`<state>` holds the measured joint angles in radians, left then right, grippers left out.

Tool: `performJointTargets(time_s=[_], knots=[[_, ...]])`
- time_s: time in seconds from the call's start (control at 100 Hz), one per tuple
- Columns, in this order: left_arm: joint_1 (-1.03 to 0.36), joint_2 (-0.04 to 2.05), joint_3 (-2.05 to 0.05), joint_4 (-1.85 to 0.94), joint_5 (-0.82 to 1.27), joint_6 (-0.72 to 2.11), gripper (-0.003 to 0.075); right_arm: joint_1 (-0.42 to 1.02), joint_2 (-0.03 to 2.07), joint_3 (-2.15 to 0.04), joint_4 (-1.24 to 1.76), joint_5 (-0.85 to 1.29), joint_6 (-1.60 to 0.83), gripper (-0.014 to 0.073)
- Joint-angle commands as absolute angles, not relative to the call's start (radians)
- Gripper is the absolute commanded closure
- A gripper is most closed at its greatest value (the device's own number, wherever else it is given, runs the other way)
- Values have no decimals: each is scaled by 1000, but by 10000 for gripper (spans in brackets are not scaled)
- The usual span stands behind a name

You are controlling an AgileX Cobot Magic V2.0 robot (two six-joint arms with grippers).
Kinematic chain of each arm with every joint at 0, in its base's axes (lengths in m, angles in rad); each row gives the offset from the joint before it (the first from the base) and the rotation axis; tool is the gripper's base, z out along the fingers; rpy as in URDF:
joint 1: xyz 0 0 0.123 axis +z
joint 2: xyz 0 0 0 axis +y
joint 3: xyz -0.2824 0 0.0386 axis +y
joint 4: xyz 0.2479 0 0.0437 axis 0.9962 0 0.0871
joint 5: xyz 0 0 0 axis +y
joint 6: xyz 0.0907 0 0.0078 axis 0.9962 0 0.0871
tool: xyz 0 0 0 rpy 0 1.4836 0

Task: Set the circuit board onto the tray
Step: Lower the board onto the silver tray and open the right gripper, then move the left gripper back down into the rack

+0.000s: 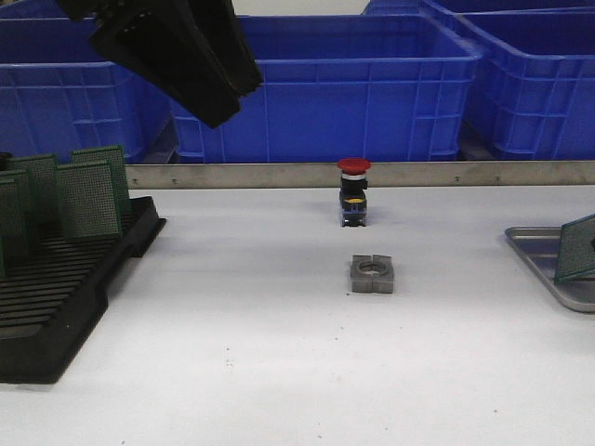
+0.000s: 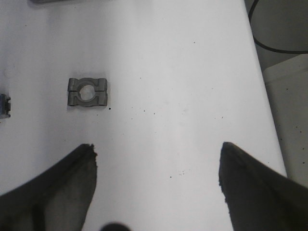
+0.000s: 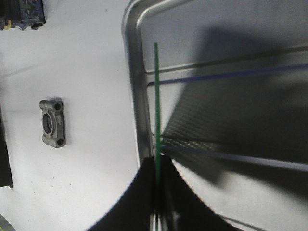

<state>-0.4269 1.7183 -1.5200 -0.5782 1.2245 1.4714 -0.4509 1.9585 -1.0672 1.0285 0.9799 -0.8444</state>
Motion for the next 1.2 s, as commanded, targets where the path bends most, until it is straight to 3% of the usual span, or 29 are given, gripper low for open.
performJointTargets(time_s=[0.0, 0.2, 0.3, 1.02, 1.19], knots=[[-435, 1668, -1552, -635, 1274, 1465, 228, -457, 1918, -1091, 1075, 1006, -850, 510], [-435, 1668, -1552, -635, 1274, 1465, 228, -457, 1918, -1091, 1075, 1006, -850, 176], [-435, 1668, -1552, -635, 1274, 1465, 228, -457, 1914, -1091, 1075, 1005, -850, 91], [-435, 1668, -1554, -627, 1272, 1465, 228, -457, 1820, -1092, 1021, 926, -841, 84], [-369, 1668, -1583, -550, 1265, 1465, 227, -457, 1820, -1092, 1022, 927, -841, 84]])
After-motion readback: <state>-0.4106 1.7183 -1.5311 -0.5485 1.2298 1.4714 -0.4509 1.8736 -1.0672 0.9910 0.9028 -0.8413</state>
